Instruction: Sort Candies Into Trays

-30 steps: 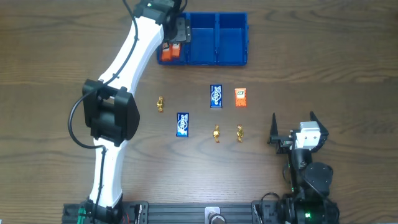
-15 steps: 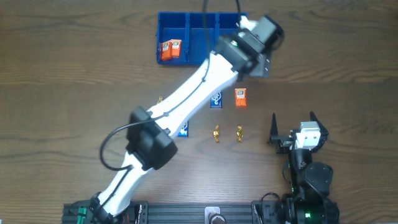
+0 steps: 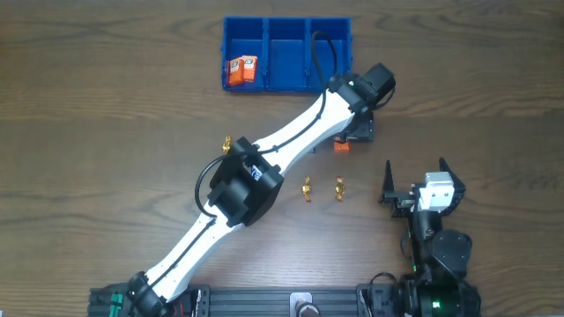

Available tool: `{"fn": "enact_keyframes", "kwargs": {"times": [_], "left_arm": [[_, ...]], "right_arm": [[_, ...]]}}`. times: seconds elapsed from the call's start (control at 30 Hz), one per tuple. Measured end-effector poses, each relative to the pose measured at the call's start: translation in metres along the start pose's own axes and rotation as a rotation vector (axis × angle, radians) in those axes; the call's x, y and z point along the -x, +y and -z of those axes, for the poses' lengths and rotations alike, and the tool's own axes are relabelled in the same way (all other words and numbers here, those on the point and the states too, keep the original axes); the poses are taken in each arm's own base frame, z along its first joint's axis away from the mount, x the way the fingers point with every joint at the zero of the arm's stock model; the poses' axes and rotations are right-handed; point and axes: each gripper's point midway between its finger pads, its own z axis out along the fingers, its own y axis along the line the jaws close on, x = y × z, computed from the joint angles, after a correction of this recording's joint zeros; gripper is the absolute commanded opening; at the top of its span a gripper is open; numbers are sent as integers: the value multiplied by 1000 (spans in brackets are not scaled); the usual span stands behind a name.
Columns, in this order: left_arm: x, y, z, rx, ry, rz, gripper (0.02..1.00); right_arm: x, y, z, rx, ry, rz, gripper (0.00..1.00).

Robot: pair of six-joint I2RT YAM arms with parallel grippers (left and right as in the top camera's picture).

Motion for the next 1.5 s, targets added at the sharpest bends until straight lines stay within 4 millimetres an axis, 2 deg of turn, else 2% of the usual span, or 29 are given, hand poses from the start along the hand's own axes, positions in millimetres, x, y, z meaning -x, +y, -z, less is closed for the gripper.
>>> {"fn": "enact_keyframes", "kwargs": {"times": [0.1,0.2,0.53,0.67,0.73,0.77,0.83,0.87,0.93,0.97,1.0,1.07,1.13,1.2,1.33,1.43,1.5], "left_arm": [[-1,0,0,-3,5,12,446],[-2,-1,0,-8,12,15,349],[-3,0,1,-2,15,22,325],[3,6,9,22,-15,24,325],[15,10,28,19,-60,28,321],[24,13,44,9,-92,30,323],[47,22,86,-22,-171,45,321],[61,30,113,-43,-221,56,323],[91,57,172,-79,-332,92,323],[102,72,195,-83,-377,94,332],[123,106,236,-87,-463,150,334],[139,141,259,-62,-517,174,329],[148,167,259,-23,-520,186,323],[153,185,246,15,-492,188,314],[162,212,194,71,-394,177,297],[163,229,150,91,-304,169,343],[165,236,129,93,-272,169,351]], "right_arm": [[0,0,0,0,0,0,998],[0,0,0,0,0,0,998],[0,0,0,0,0,0,998],[0,0,0,0,0,0,998],[0,0,0,0,0,0,998],[0,0,0,0,0,0,998],[0,0,0,0,0,0,998],[0,0,0,0,0,0,998],[0,0,0,0,0,0,998],[0,0,0,0,0,0,998],[0,0,0,0,0,0,998],[0,0,0,0,0,0,998],[0,0,0,0,0,0,998],[0,0,0,0,0,0,998],[0,0,0,0,0,0,998],[0,0,0,0,0,0,998],[0,0,0,0,0,0,998]]}}
